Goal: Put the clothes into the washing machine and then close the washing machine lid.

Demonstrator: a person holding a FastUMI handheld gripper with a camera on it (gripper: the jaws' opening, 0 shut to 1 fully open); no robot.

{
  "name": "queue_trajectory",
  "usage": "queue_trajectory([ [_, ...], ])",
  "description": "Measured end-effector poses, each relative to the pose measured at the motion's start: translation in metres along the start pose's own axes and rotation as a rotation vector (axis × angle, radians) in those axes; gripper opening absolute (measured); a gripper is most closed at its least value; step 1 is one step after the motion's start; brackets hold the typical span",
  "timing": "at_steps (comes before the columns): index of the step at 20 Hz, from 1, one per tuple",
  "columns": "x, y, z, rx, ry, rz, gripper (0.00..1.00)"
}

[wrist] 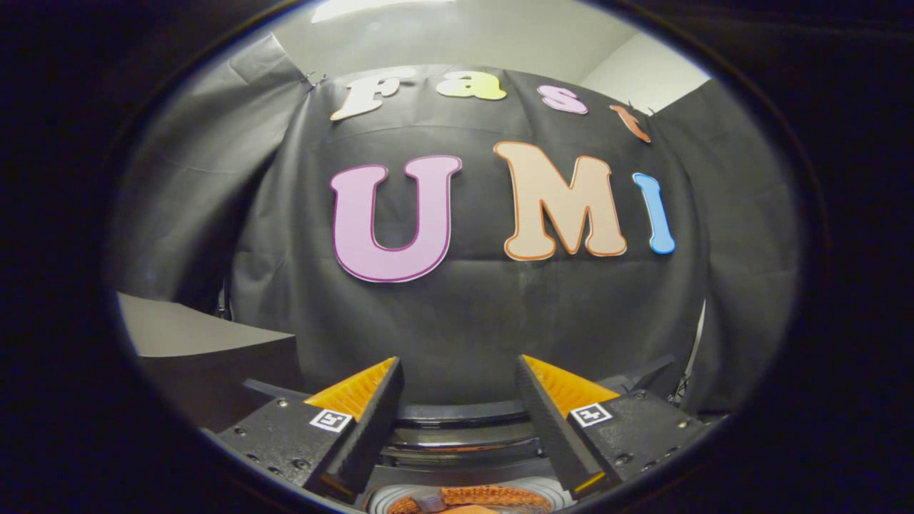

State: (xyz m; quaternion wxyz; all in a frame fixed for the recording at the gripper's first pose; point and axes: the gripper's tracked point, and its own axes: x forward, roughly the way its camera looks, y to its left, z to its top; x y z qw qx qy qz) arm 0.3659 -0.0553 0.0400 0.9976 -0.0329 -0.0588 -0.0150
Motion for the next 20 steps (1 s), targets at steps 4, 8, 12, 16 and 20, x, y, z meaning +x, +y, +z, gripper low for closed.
queue_trajectory([
  [4,-0.01,0.001,-0.004,0.007,0.015,0.039,0.95],
  [8,-0.029,-0.003,-0.018,-0.001,0.061,0.037,0.95],
  [12,-0.056,-0.003,-0.064,0.048,0.213,0.055,0.96],
  [16,-0.075,-0.012,-0.07,0.095,0.279,0.057,0.96],
  [20,-0.092,-0.022,-0.055,0.086,0.27,0.042,0.97],
])
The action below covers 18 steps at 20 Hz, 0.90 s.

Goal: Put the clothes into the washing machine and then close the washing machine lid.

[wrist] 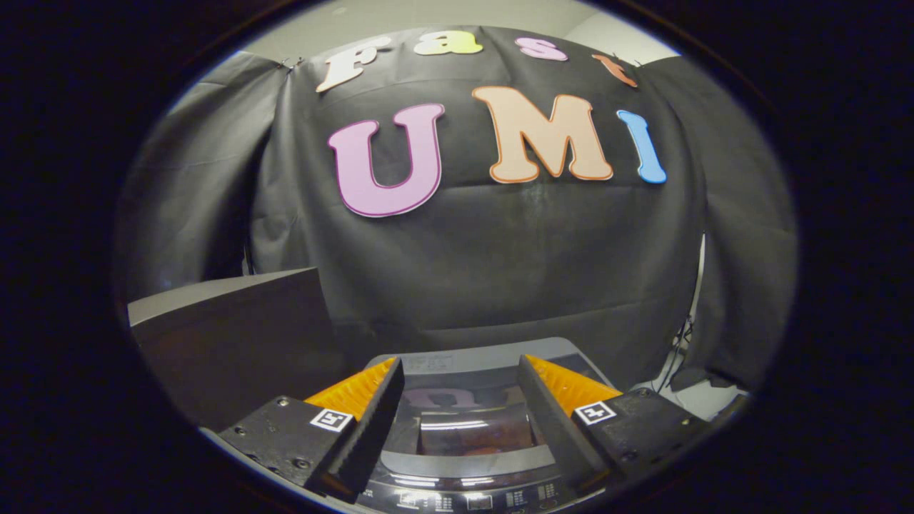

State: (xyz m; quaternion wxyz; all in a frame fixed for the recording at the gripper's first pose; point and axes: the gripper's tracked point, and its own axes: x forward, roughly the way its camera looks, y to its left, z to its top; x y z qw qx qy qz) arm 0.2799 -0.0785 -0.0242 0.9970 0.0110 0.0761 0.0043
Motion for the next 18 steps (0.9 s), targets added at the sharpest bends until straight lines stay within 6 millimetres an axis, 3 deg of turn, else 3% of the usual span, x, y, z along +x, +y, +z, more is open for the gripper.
queue_trajectory([
  [10,-0.043,0.015,-0.008,0.008,0.044,-0.021,0.97],
  [18,-0.077,0.027,-0.004,-0.051,0.034,-0.004,0.97],
])
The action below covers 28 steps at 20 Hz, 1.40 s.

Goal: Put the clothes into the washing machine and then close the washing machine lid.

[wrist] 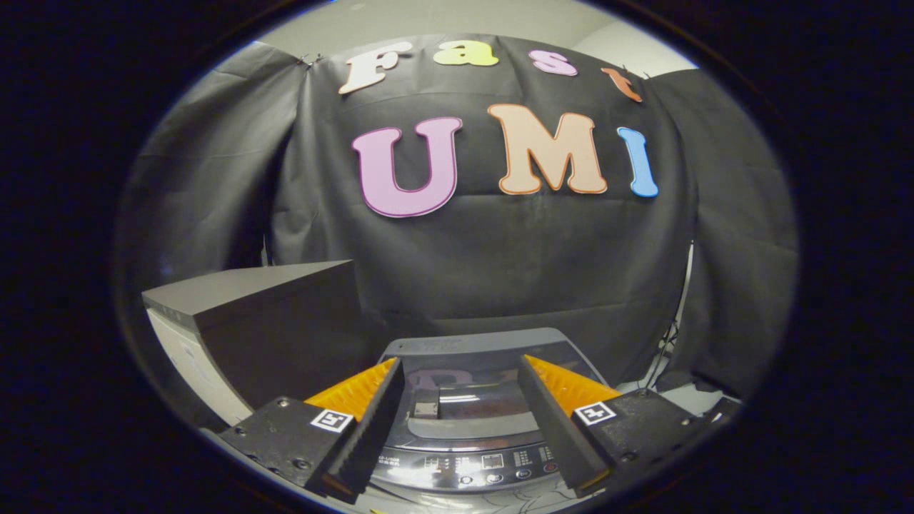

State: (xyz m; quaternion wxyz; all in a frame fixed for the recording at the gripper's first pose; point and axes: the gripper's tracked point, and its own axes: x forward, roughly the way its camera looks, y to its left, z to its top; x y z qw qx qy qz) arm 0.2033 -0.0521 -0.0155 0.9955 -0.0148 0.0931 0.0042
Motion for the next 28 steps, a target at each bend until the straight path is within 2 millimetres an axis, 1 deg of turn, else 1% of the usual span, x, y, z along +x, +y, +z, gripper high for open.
queue_trajectory([
  [2,-0.01,0.008,0.004,0.009,-0.006,0.03,0.97],
  [5,-0.025,0.021,0.016,-0.038,-0.052,0.066,0.97],
  [7,-0.034,0.032,0.016,-0.074,-0.072,0.104,0.97],
  [10,-0.055,0.044,0.023,-0.092,-0.108,0.144,0.97],
  [12,-0.069,0.047,0.028,-0.076,-0.137,0.155,0.98],
  [14,-0.078,0.05,0.032,-0.067,-0.157,0.143,0.98],
  [15,-0.083,0.055,0.032,-0.077,-0.161,0.147,0.98],
  [18,-0.103,0.064,0.034,-0.091,-0.19,0.147,0.98],
  [21,-0.135,0.073,0.031,-0.042,-0.205,0.171,0.98],
  [22,-0.146,0.075,0.032,-0.044,-0.212,0.177,0.98],
  [24,-0.164,0.069,0.029,-0.069,-0.22,0.17,0.97],
  [25,-0.172,0.066,0.031,-0.075,-0.232,0.166,0.97],
  [28,-0.188,0.053,0.027,-0.049,-0.231,0.15,0.97],
])
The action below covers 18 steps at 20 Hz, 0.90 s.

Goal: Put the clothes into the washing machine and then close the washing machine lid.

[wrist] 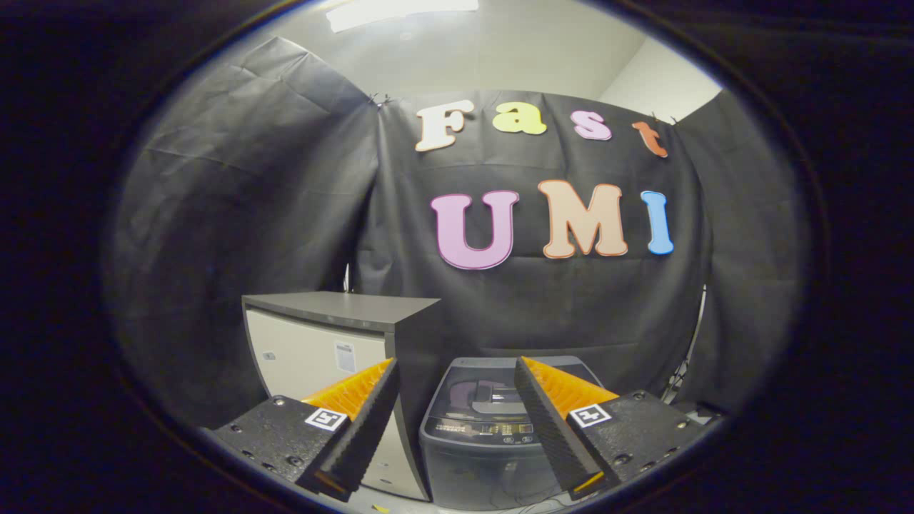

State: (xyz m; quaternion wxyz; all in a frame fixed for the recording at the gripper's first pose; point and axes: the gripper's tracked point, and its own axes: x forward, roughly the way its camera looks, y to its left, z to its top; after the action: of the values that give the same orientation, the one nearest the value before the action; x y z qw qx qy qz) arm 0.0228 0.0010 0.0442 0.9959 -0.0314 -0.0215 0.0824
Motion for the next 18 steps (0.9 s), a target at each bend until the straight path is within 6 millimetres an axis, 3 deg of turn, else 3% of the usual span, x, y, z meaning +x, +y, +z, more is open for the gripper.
queue_trajectory([
  [2,-0.004,-0.003,0.012,-0.021,-0.037,0.004,0.97],
  [6,-0.007,-0.017,0.014,-0.049,-0.017,0.012,0.97],
  [11,-0.01,-0.011,0.022,-0.025,-0.024,0.055,0.97],
  [14,-0.01,-0.006,0.016,-0.046,-0.016,0.085,0.97],
  [18,-0.012,-0.02,0.021,-0.016,-0.033,0.055,0.97],
])
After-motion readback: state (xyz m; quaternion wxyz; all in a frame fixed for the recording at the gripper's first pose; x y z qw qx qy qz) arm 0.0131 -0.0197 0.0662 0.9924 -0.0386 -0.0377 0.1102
